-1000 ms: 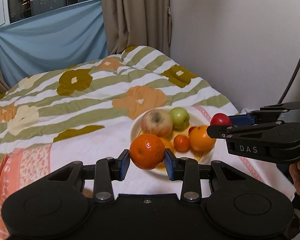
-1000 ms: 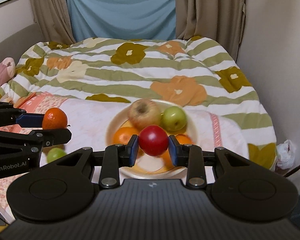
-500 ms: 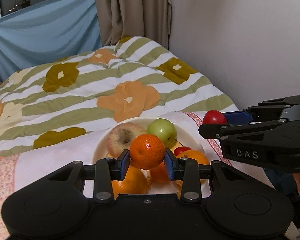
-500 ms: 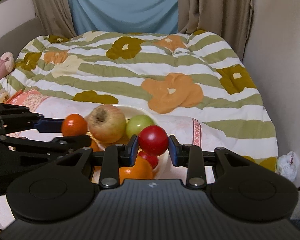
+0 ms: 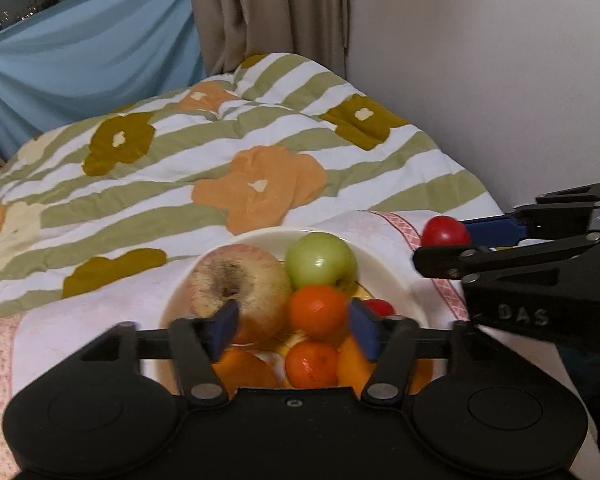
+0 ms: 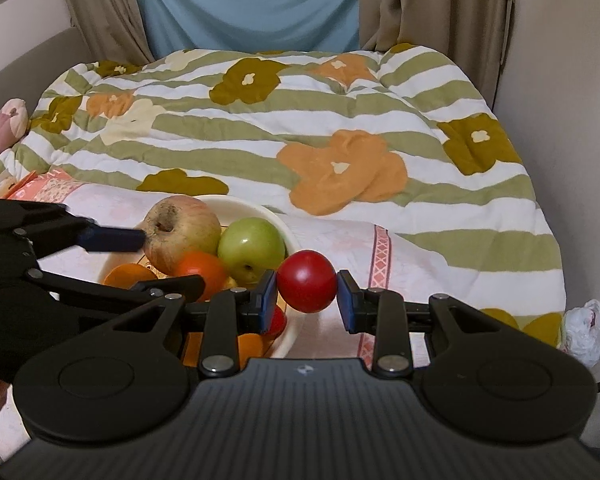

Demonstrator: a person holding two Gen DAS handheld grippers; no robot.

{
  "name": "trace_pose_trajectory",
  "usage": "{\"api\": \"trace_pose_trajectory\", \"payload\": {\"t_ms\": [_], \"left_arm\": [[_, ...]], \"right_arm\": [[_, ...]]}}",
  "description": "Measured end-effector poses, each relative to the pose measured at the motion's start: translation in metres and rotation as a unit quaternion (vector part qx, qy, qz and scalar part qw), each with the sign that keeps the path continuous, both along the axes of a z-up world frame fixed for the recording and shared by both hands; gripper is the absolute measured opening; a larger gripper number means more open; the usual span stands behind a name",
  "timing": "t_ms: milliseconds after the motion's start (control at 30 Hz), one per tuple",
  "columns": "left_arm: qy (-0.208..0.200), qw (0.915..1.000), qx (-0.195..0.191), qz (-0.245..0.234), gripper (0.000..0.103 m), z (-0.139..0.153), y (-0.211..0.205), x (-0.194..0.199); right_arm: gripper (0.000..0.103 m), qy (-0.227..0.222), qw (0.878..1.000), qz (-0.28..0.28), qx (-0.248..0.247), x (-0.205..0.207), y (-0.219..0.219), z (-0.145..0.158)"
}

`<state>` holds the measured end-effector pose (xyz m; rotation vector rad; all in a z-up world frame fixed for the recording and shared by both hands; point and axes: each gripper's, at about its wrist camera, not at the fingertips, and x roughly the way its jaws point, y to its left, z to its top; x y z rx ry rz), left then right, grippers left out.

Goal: Organize fruits
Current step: 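Release the tangerine and cherry tomato into the bowl from both tools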

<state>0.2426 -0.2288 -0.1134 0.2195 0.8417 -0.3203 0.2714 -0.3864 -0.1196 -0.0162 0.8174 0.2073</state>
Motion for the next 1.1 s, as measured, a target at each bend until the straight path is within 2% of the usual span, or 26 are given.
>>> {"api": "trace_pose_trajectory", "payload": {"t_ms": [33, 100, 433, 833, 900, 933, 967, 1100], "left_arm": [[-0.003, 1.0, -0.003, 0.001, 0.083, 0.001, 0.002, -0.001], [-0.007, 0.9999, -0.01, 0.004, 0.088, 0.006, 0.009, -0.006], [-0.014, 0.9992, -0.005, 0.038, 0.089, 0.022, 0.038, -0.03], [-0.016, 0.9955, -0.007, 0.093, 0.09, 0.018, 0.077, -0.043], [-0.014, 0.995, -0.001, 0.099, 0.092, 0.016, 0.078, -0.045], [-0.014, 0.9947, 0.004, 0.102, 0.092, 0.015, 0.078, -0.046], [-0.014, 0.9944, 0.007, 0.104, 0.092, 0.015, 0.078, -0.047], [-0.014, 0.9944, 0.006, 0.104, 0.093, 0.016, 0.079, -0.054]], "right_arm": [[0.047, -0.001, 1.0, 0.0, -0.001, 0.0, -0.001, 0.0], [0.047, -0.001, 1.0, 0.001, -0.001, -0.001, 0.0, 0.002], [0.047, -0.004, 1.0, 0.024, 0.001, 0.0, 0.019, 0.006], [0.049, 0.014, 1.0, 0.027, 0.003, 0.019, 0.033, -0.023], [0.07, 0.006, 1.0, 0.03, -0.001, 0.018, 0.033, -0.025], [0.088, 0.001, 1.0, 0.024, -0.007, 0.017, 0.034, -0.024], [0.098, -0.005, 1.0, 0.021, -0.011, 0.015, 0.034, -0.023], [0.099, -0.011, 1.0, 0.026, -0.012, 0.007, 0.036, -0.02]]}}
